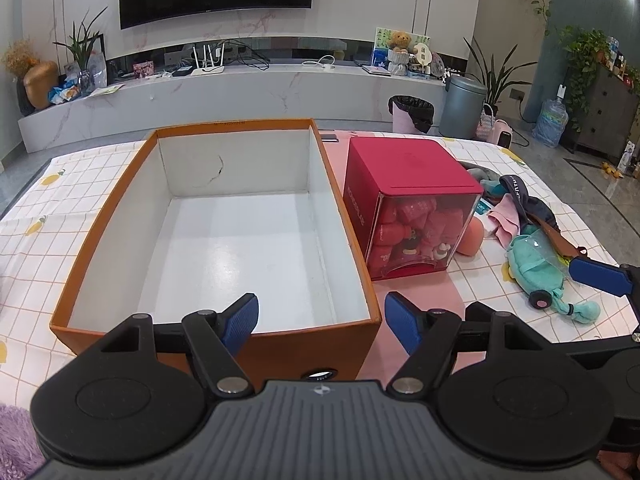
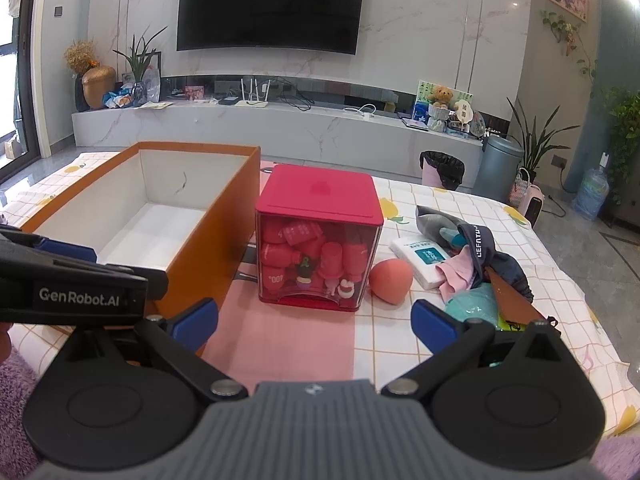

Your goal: Organize soft objects

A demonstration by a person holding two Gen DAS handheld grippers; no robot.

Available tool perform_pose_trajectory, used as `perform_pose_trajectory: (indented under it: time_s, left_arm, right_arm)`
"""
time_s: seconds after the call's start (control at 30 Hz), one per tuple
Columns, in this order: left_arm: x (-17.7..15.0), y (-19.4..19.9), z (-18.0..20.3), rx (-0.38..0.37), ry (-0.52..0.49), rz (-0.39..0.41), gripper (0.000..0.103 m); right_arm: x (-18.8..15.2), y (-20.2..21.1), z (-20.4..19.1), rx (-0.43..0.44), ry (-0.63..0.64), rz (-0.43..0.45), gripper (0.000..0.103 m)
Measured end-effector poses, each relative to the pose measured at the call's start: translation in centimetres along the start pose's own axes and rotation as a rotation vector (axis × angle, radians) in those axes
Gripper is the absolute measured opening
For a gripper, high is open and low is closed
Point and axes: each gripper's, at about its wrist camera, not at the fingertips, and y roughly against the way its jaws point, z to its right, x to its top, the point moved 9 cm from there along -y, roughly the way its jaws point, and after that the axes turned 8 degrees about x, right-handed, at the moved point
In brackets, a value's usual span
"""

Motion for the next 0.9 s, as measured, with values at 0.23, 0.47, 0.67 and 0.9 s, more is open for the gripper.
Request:
perform_pose_trajectory:
  time_s: [0.23, 0.47, 0.67, 0.9]
  left_arm:
    - [-0.04, -0.01, -0.04, 0.002, 0.000, -0.003, 0.085]
    - [-0.13, -0.07, 0.00, 0.010, 0.003, 0.001, 0.085]
    - [-0.09, 0.00, -0.02, 0.013, 0.004, 0.002, 0.085]
    - [-0.08, 0.01, -0.04, 0.017, 0.003, 0.005, 0.085]
  right_arm:
    - [0.00, -0.02, -0.01, 0.000, 0.001, -0.001, 0.101]
    - [-0.06, -0.12, 0.03, -0.005, 0.003, -0.002, 0.101]
    - [-0.08, -0.14, 0.05, -0.004, 0.001, -0.004, 0.100]
    - [-0.13, -0.20, 0.04, -0.002, -0.002, -0.009, 0.100]
